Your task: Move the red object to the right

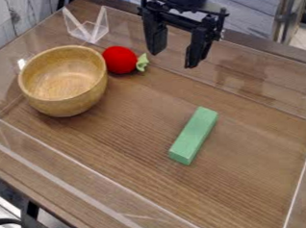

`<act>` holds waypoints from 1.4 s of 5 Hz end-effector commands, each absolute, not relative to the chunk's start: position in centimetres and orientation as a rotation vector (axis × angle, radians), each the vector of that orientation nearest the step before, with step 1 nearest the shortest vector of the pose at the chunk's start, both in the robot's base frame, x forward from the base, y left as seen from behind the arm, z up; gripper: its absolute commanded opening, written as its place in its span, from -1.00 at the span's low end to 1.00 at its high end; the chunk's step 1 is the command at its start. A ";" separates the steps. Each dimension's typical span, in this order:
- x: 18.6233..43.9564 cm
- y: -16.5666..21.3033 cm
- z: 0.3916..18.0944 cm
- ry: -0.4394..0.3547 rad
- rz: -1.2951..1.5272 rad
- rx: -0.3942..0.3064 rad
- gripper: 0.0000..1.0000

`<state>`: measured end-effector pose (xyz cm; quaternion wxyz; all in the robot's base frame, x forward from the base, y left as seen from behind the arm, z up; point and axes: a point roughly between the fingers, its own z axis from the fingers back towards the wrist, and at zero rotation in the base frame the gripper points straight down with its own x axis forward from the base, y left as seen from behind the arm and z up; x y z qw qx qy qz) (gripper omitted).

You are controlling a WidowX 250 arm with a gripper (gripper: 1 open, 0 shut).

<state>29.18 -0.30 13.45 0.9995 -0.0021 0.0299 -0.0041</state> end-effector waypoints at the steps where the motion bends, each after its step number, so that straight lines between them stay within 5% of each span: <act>1: 29.5 0.6 13.3 0.075 -0.137 -0.006 1.00; 3: 30.2 4.6 14.0 0.090 -0.588 0.025 1.00; 7: 32.2 11.2 10.7 0.110 -1.156 0.108 1.00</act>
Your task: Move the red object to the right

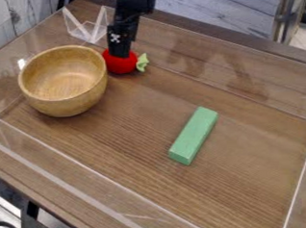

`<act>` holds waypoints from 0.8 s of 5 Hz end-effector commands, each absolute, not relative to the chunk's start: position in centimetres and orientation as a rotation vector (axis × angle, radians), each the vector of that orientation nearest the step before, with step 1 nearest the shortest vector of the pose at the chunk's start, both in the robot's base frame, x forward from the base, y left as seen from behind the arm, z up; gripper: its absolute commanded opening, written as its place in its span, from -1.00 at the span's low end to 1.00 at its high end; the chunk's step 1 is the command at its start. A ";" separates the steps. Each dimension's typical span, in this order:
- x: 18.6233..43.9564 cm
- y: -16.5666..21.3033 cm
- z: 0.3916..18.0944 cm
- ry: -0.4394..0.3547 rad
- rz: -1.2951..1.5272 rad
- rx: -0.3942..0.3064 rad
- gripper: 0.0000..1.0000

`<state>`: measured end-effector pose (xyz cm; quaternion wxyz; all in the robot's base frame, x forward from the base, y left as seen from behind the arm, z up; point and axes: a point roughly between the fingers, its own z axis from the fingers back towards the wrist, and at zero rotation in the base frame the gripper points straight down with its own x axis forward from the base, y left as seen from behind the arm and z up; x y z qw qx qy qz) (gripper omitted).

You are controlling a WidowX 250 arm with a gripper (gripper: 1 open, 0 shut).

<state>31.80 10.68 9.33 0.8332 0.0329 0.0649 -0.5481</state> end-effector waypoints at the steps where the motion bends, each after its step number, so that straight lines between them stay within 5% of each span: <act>1: 32.5 12.2 9.2 0.106 -1.218 0.119 1.00; 4: 33.1 12.3 8.0 0.017 -1.353 0.164 1.00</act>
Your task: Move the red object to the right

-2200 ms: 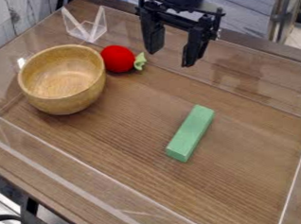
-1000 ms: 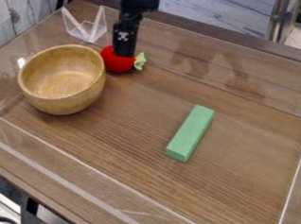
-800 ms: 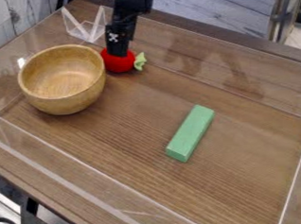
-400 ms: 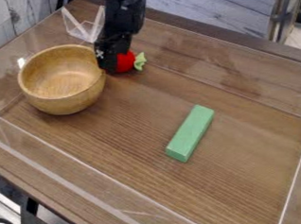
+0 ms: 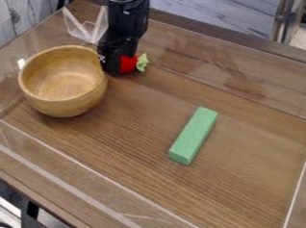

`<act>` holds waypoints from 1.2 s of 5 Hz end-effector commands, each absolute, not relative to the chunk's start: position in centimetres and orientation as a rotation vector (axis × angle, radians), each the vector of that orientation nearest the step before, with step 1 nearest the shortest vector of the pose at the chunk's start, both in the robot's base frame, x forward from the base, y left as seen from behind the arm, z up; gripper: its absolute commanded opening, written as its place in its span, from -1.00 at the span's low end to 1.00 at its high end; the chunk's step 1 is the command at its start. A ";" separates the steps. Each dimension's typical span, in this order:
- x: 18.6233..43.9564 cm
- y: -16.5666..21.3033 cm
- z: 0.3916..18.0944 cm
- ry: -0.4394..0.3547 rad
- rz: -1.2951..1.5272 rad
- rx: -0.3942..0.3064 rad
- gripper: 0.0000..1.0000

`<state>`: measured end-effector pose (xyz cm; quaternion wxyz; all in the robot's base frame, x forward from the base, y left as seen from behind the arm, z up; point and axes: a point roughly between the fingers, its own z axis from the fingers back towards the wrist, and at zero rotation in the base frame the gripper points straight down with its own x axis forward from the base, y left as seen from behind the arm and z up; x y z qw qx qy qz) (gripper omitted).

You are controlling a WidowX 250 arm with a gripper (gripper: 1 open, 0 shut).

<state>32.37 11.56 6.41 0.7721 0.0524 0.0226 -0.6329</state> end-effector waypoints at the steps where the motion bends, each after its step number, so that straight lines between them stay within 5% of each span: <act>1: 33.6 12.4 8.3 -0.010 -1.308 0.172 1.00; 2: 34.2 12.3 7.8 -0.040 -1.294 0.173 -1.00; 3: 34.8 12.2 7.4 -0.070 -1.280 0.165 1.00; 5: 35.0 12.6 8.5 -0.135 -1.379 0.128 1.00; 6: 35.1 12.8 7.3 -0.155 -1.391 0.115 1.00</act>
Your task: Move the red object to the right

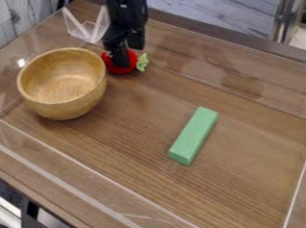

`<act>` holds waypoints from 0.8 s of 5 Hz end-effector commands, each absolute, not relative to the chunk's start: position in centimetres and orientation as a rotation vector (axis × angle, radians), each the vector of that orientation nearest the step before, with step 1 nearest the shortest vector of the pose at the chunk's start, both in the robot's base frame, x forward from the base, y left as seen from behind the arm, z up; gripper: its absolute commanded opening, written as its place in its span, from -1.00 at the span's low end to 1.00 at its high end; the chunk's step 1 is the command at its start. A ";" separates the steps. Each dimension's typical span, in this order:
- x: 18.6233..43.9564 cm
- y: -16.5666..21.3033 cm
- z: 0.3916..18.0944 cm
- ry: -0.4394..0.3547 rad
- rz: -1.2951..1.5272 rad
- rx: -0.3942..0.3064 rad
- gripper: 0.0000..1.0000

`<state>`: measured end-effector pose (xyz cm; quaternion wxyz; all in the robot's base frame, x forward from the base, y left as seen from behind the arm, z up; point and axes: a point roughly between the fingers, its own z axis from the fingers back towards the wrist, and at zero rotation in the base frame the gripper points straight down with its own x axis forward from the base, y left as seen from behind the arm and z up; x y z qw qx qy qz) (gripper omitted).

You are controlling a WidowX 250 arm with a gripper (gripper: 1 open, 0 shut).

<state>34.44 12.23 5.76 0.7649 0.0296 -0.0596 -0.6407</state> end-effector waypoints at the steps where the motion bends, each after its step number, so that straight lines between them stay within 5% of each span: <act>1: 35.0 13.0 6.1 -0.169 -1.405 0.104 1.00; 3: 35.3 13.3 4.9 -0.200 -1.335 0.094 1.00; 4: 35.9 14.5 5.7 -0.201 -1.368 0.106 -1.00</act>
